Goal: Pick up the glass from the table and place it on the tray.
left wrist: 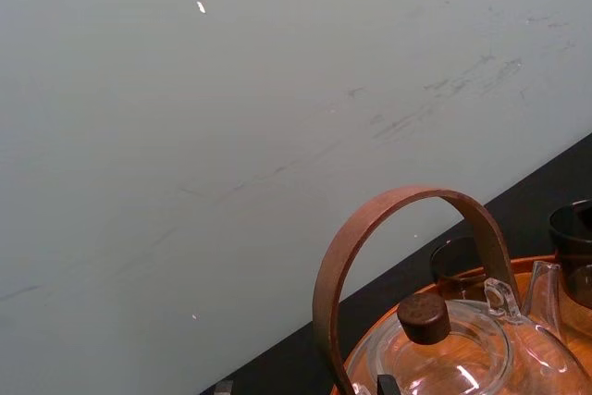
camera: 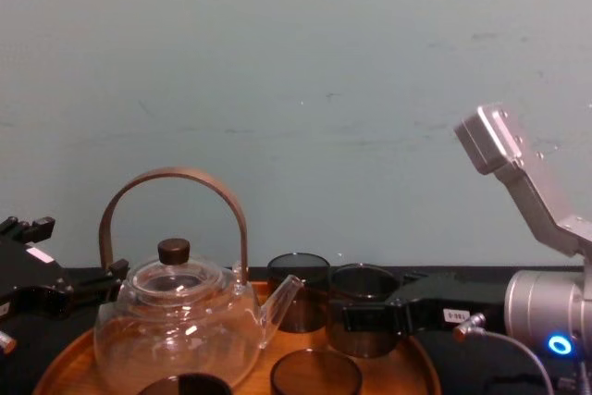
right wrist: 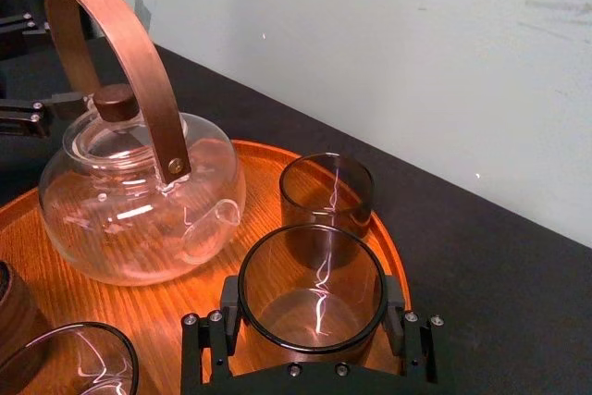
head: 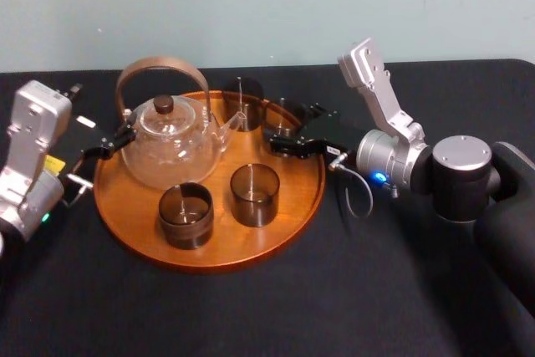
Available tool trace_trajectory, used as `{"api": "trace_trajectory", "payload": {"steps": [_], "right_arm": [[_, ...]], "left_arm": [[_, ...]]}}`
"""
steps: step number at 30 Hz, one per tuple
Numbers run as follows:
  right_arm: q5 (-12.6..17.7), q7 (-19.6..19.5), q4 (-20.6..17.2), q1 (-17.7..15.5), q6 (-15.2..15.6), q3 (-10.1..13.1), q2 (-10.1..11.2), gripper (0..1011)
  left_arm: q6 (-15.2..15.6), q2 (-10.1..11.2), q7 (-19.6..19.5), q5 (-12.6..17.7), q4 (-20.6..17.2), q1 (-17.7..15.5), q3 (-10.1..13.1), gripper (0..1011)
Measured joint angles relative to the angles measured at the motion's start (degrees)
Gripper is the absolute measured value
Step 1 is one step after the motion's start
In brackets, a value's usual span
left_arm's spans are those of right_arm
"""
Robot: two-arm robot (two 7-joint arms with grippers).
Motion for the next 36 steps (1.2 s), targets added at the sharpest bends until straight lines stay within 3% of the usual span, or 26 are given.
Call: {"api": "trace_trajectory", "payload": {"steps": [31,36], "right_arm": [[-1.3,-0.4,1.8,0.7,0.4,-0.6,-0.6,903],[-1.3,-0.4,1.8,0.7,0.4,-0.5,-0.6,997]], "left_arm": [[0.0,0.0,0.0,0.0,0.0,0.0,0.0,1010],[0.0,0.0,0.0,0.0,0.0,0.0,0.0,1010]]}}
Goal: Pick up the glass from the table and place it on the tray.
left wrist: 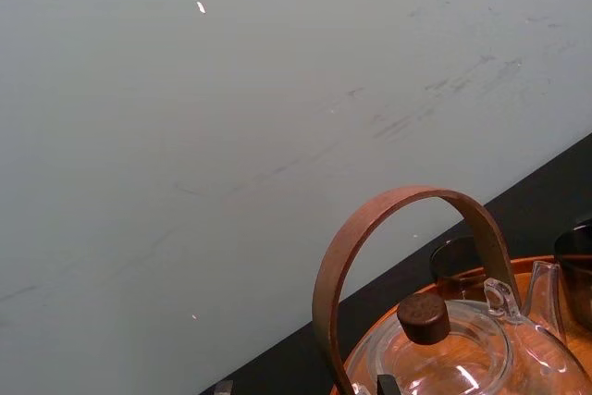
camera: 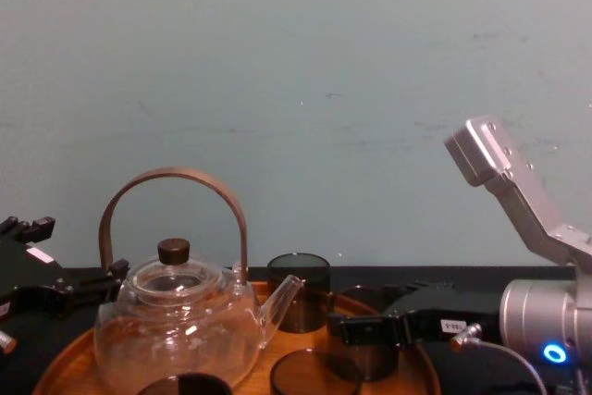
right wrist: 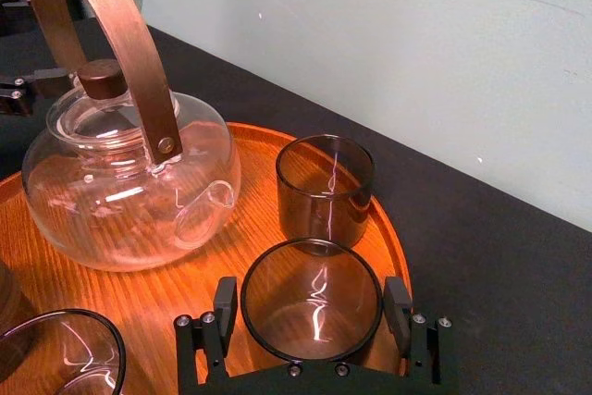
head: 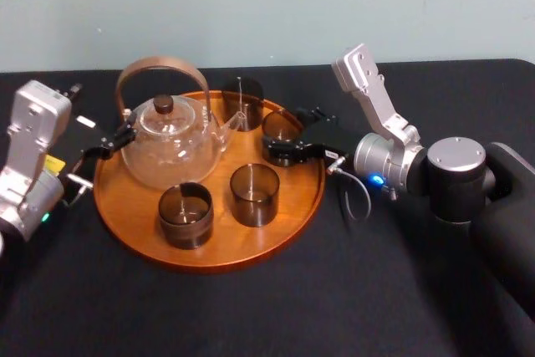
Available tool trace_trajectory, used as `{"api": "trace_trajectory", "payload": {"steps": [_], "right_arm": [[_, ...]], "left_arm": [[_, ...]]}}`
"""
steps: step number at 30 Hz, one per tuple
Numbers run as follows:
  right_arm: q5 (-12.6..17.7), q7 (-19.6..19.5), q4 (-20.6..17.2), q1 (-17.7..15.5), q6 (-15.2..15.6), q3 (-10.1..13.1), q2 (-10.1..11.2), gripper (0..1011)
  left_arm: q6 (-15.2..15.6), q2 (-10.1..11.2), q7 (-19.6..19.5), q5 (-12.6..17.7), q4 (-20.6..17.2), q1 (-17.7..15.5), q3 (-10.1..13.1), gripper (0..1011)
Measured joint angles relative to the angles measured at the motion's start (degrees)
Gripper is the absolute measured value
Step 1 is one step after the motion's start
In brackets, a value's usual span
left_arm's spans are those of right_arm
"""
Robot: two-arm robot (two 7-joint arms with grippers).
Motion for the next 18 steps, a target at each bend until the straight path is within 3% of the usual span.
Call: {"api": "trace_trajectory", "payload": {"steps": [18], "right_arm": [[1.0,0.3,-0.2,-0.4,1.2,0.8,0.0,1002]], "left_arm": [[0.0,0.0,0.0,0.0,0.0,0.0,0.0,1010]]}}
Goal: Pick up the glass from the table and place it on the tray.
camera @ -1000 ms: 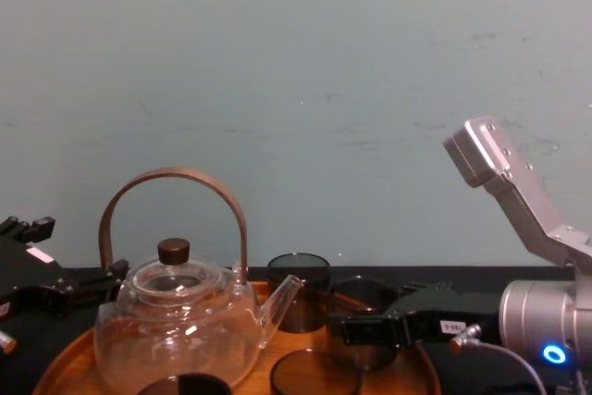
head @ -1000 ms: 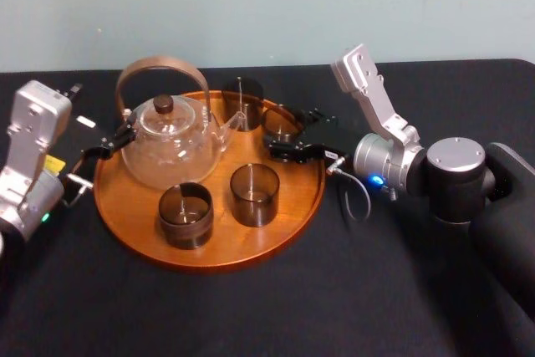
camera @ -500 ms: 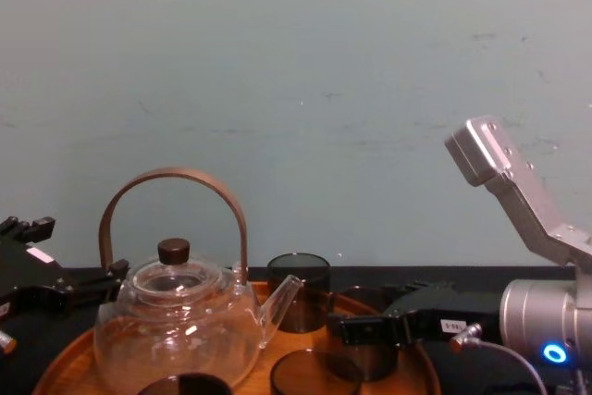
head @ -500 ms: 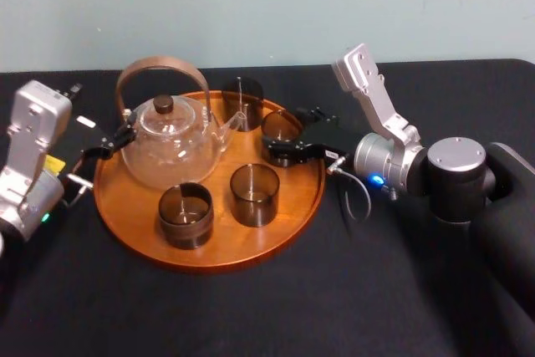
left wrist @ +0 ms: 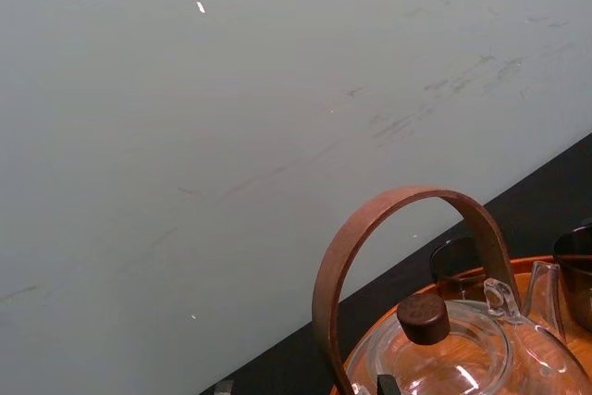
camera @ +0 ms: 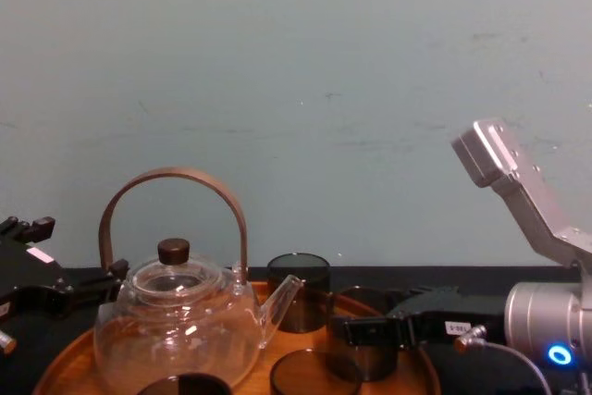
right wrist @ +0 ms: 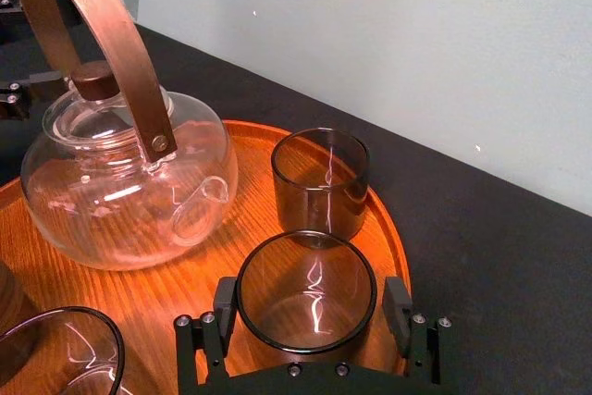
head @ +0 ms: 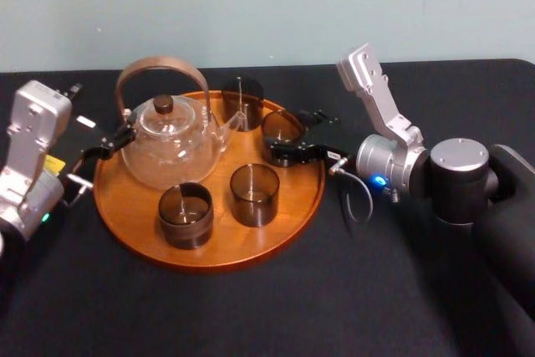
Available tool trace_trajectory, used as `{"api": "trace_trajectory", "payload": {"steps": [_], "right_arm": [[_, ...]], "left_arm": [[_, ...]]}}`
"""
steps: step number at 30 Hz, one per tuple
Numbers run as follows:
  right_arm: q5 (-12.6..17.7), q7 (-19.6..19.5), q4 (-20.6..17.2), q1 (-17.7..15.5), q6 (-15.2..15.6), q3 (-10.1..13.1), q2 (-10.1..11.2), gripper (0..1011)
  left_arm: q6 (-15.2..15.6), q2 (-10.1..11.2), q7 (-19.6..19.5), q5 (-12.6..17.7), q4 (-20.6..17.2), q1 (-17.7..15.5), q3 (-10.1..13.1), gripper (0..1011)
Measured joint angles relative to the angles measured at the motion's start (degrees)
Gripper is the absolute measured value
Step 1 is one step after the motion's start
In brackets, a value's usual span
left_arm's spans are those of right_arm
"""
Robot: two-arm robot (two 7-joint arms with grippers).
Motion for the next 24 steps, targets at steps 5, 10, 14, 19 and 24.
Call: {"api": "trace_trajectory", "payload": {"steps": [5,10,14,19,24], "right_arm": [[0.7,0.0,-1.0,-0.7,1.2,0.5,0.5,1002],[1.3,0.0,-2.9,-2.0,2.1,0.7,1.4,1002],[1.7,0.1,-4.7,-3.3,2.5,0.7,2.2,1002],[2.3,0.1,-7.2,-5.1,2.9,0.8,3.4,1002],[3.3,0.0,-11.1,-7.8,3.1,1.5,5.4,1003]], "left_arm": [[0.0,0.0,0.0,0.0,0.0,0.0,0.0,1010],[0.0,0.0,0.0,0.0,0.0,0.0,0.0,1010],[0.0,0.0,0.0,0.0,0.0,0.0,0.0,1010],[0.0,0.0,0.0,0.0,0.0,0.0,0.0,1009],[0.0,0.0,0.0,0.0,0.0,0.0,0.0,1010]]}}
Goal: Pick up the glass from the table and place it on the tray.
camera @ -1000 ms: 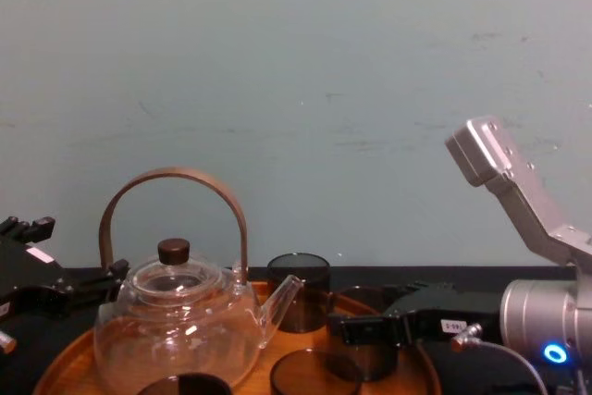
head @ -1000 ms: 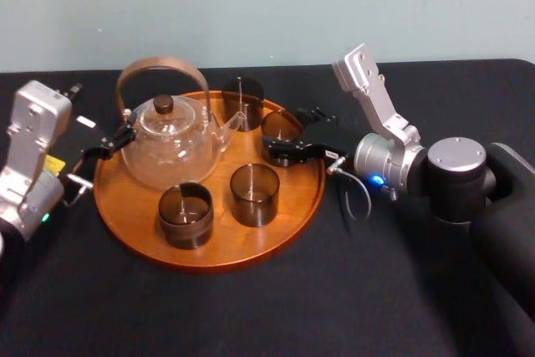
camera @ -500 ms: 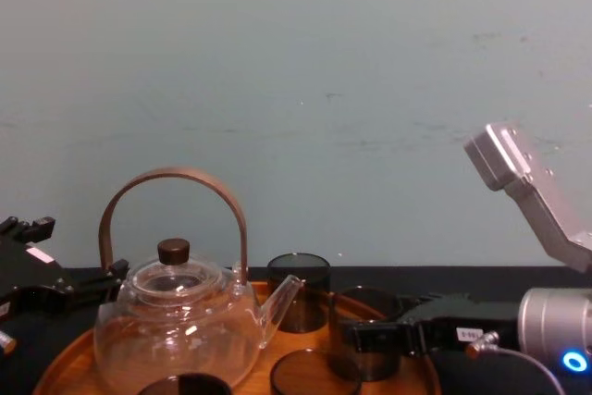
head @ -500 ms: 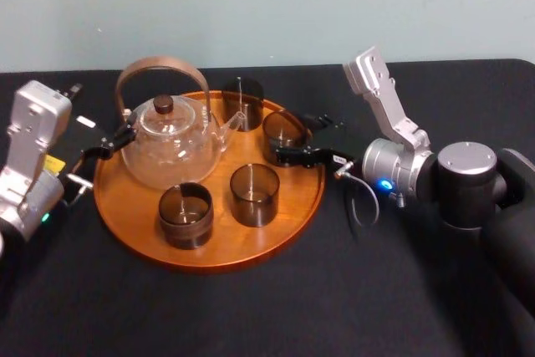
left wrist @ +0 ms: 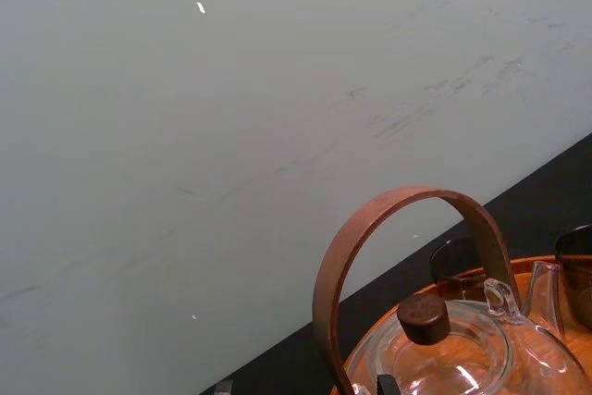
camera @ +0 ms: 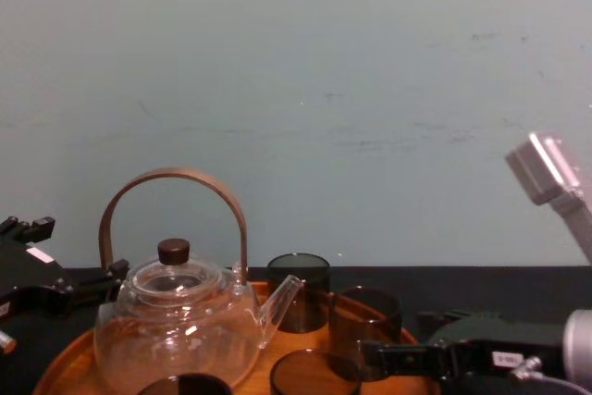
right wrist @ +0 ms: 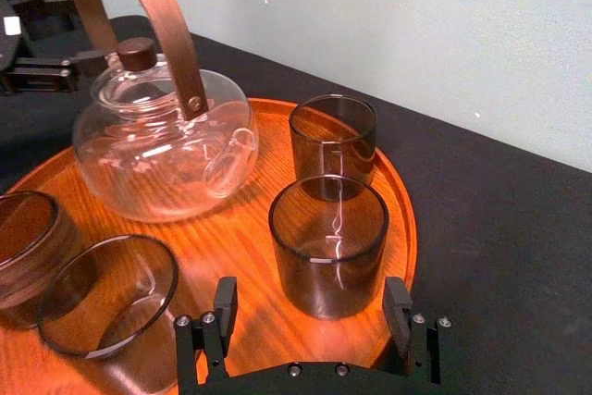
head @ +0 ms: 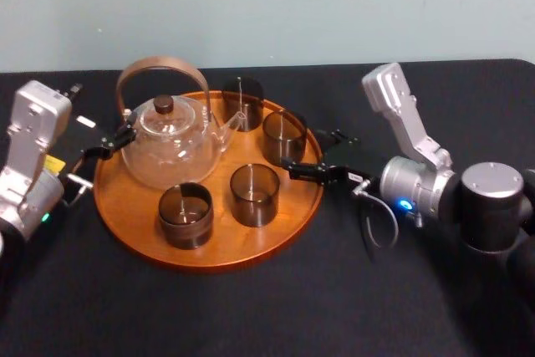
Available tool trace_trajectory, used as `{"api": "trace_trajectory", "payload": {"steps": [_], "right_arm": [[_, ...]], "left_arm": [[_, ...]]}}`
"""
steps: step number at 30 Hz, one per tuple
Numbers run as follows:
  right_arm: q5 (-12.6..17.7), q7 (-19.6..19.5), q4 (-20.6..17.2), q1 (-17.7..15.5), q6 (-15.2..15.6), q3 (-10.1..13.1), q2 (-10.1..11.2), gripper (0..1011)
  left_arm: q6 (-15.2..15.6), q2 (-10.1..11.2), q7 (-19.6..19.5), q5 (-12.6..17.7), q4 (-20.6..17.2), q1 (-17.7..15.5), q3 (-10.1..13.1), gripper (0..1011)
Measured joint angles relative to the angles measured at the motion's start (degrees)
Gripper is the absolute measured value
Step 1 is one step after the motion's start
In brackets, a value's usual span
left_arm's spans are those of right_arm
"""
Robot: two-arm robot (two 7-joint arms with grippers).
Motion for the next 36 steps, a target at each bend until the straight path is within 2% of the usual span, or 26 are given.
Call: {"api": "trace_trajectory", "payload": {"steps": [9,12,16,22,28,30,36], "right_arm": [[1.1,-1.6,-7.0,-4.5,-0.5,1.8,3.9,1002],[1.2,-3.0,-9.9,-6.5,-1.3,3.2,5.6,1002],[1.2,-4.8,-11.7,-8.1,-1.9,4.9,6.8,1003],[1.9,-7.4,-12.2,-9.3,-3.1,8.9,7.4,1002],[2.8,-9.4,-10.6,-8.8,-3.6,12.5,7.1,1002],[2.9,-9.8,-10.2,-8.6,-3.7,13.2,6.9,1002],[2.9,-9.8,-10.3,-8.6,-3.7,13.1,6.9,1002]], "left_arm": [[0.0,0.0,0.0,0.0,0.0,0.0,0.0,1010],[0.0,0.0,0.0,0.0,0.0,0.0,0.0,1009],[0.0,0.0,0.0,0.0,0.0,0.0,0.0,1010],[0.0,0.0,0.0,0.0,0.0,0.0,0.0,1009],[0.0,0.0,0.0,0.0,0.0,0.0,0.0,1010],[0.0,0.0,0.0,0.0,0.0,0.0,0.0,1010],[0.0,0.0,0.0,0.0,0.0,0.0,0.0,1010]]}}
